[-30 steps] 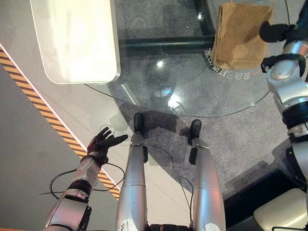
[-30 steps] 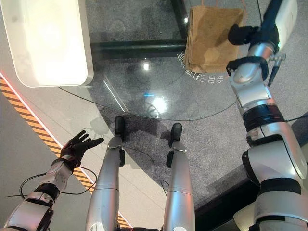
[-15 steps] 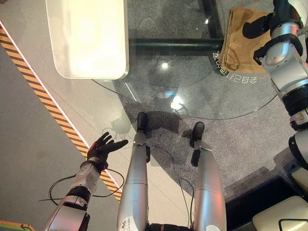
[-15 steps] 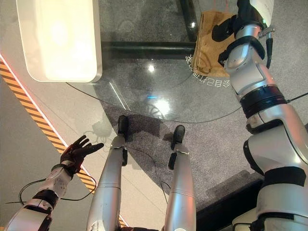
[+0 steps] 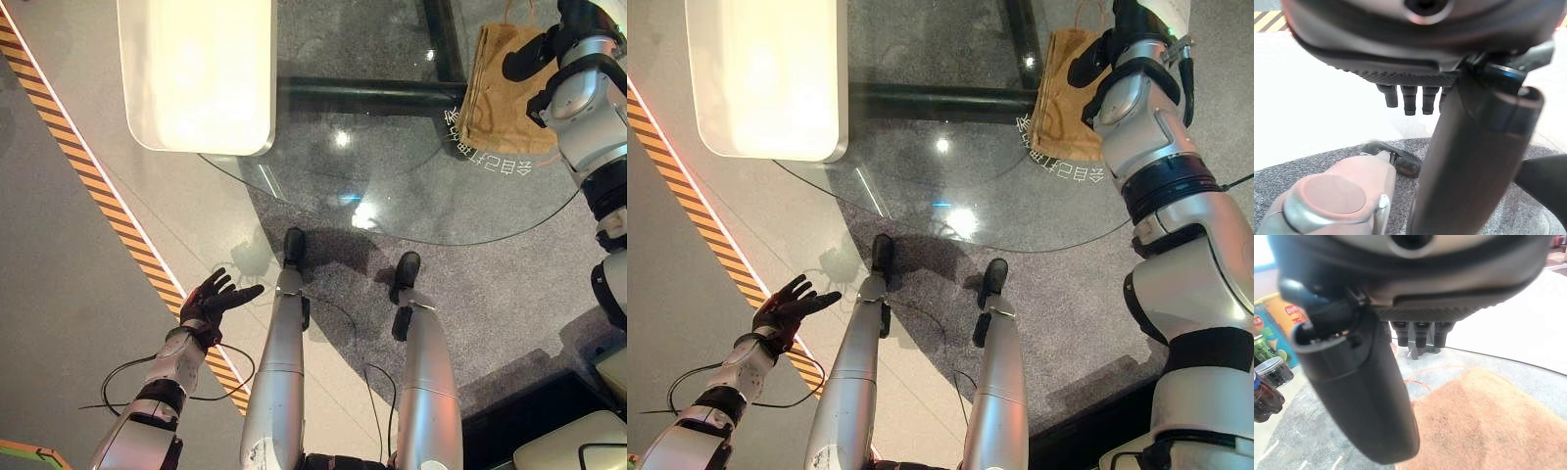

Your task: Wipe the table with a cloth and put it in the basket.

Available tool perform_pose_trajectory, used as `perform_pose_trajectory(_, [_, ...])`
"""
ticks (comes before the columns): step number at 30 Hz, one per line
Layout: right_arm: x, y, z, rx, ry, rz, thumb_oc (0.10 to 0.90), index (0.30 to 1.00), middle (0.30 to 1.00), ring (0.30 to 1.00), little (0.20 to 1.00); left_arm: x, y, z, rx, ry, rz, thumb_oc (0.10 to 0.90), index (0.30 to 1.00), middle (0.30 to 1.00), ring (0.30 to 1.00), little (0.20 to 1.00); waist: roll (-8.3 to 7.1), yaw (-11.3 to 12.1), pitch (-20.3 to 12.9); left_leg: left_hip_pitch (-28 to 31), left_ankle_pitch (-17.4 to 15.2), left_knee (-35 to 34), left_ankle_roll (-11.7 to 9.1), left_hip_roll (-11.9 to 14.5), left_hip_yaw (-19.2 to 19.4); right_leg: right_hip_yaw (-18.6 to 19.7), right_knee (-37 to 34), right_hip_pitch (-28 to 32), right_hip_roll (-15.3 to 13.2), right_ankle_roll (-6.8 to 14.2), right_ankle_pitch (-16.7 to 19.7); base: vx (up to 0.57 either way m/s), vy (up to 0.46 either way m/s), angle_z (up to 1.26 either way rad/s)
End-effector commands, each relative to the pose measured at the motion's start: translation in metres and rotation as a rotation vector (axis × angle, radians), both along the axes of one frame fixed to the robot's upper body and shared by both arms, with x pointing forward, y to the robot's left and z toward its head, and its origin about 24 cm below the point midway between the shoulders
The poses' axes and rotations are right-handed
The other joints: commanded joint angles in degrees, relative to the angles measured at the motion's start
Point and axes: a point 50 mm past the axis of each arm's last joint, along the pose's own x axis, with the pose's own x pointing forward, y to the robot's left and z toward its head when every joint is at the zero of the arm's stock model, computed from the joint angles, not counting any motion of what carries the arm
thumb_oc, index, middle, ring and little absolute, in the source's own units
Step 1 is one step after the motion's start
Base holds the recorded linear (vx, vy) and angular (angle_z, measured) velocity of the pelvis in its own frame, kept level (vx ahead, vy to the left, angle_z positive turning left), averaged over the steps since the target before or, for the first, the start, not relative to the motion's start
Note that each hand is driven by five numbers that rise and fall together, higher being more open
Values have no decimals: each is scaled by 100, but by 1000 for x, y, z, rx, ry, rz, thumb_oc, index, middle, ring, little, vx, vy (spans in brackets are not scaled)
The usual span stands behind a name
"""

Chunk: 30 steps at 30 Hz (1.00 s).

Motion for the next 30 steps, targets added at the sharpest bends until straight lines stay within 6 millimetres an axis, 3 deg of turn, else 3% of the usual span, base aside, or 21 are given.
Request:
perform_pose_trajectory(1, [-21, -1, 59, -133, -139, -41, 800, 900, 900, 900, 900, -19, 24, -6, 64, 43, 37, 800, 900, 900, 900, 900, 121, 60, -122, -10, -515, 203, 569, -663, 122, -609, -366, 257, 424, -365, -102, 0, 0, 0])
perform_pose_trajectory(16, [-15, 8, 57, -307, 17, -10, 800, 900, 900, 900, 900, -23, 26, -7, 74, 55, 19, 800, 900, 900, 900, 900, 140, 155, -122, -101, -466, 238, 600, -707, 47, -661, -239, 139, 394, -390, -100, 7, -2, 2])
perform_pose_trajectory(30, [-13, 5, 52, -410, 116, -97, 800, 900, 900, 900, 900, -24, 25, -7, 80, 60, 9, 800, 900, 900, 900, 900, 168, 207, -122, -162, -424, 246, 619, -729, 22, -691, -134, 47, 353, -385, -98, 10, -2, 3])
